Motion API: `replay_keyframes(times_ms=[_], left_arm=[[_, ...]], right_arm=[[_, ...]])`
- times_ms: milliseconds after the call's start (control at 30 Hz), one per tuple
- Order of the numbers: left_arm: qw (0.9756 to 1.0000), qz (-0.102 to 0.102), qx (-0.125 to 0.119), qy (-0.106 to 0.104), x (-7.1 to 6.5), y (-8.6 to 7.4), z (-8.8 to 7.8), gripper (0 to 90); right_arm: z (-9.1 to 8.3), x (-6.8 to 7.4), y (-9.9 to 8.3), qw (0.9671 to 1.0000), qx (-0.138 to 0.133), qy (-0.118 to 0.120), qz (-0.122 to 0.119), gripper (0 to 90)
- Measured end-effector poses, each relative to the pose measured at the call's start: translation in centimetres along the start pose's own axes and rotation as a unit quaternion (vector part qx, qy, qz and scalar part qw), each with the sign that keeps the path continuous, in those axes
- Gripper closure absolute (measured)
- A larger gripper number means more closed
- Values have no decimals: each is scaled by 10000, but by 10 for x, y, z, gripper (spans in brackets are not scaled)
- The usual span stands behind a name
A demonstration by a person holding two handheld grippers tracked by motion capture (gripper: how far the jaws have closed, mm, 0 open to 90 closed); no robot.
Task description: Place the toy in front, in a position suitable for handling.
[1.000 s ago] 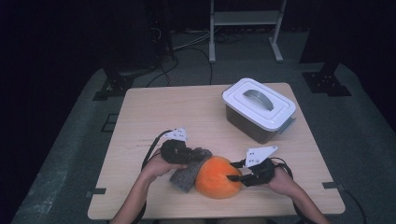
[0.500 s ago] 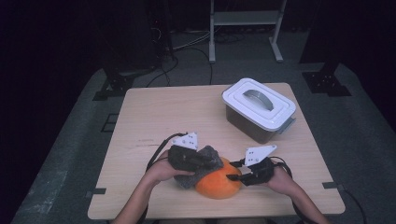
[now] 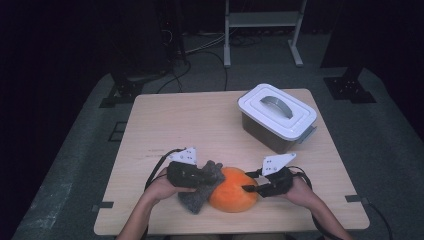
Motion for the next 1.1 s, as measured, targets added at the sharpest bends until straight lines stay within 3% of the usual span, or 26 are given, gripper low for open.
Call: replay_keyframes(times_ms=[100,233,267,300,367,667,800,967,1100], left_arm=[[9998,124,-75,-111,-7,10,4,792],[9987,435,-55,-264,-19,27,15,791],[9987,435,-55,-264,-19,27,15,790],[9980,600,122,-152,-21,31,19,791],[9978,632,170,-74,-20,31,19,791],[9992,261,191,246,-3,-1,-1,791],[9993,163,156,312,1,-7,-1,791],[9991,64,135,384,6,-11,-2,791],[9991,-28,91,414,8,-14,-5,790]], right_arm=[[2,1,3,10000,12,-35,9,552],[6,2,7,10000,19,-40,-72,548],[6,2,7,10000,19,-40,-72,548],[6,2,7,10000,20,-55,-71,548],[5,1,4,10000,1,-63,-17,548],[3,-7,0,9998,-78,-32,170,542],[4,-8,3,9995,-133,-81,259,440],[-10,-10,2,9985,-347,-72,427,331],[-10,-11,-11,9984,-106,31,548,291]])
Point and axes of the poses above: each handheld gripper's, and its own axes: z roughly forward along the jaws, y roughly out of its top, x roughly to its left, the point moved 3 cm from there along z, roughly forward along the jaws, and after that the axes turned 1 degree about -x, right-handed, at the moved point
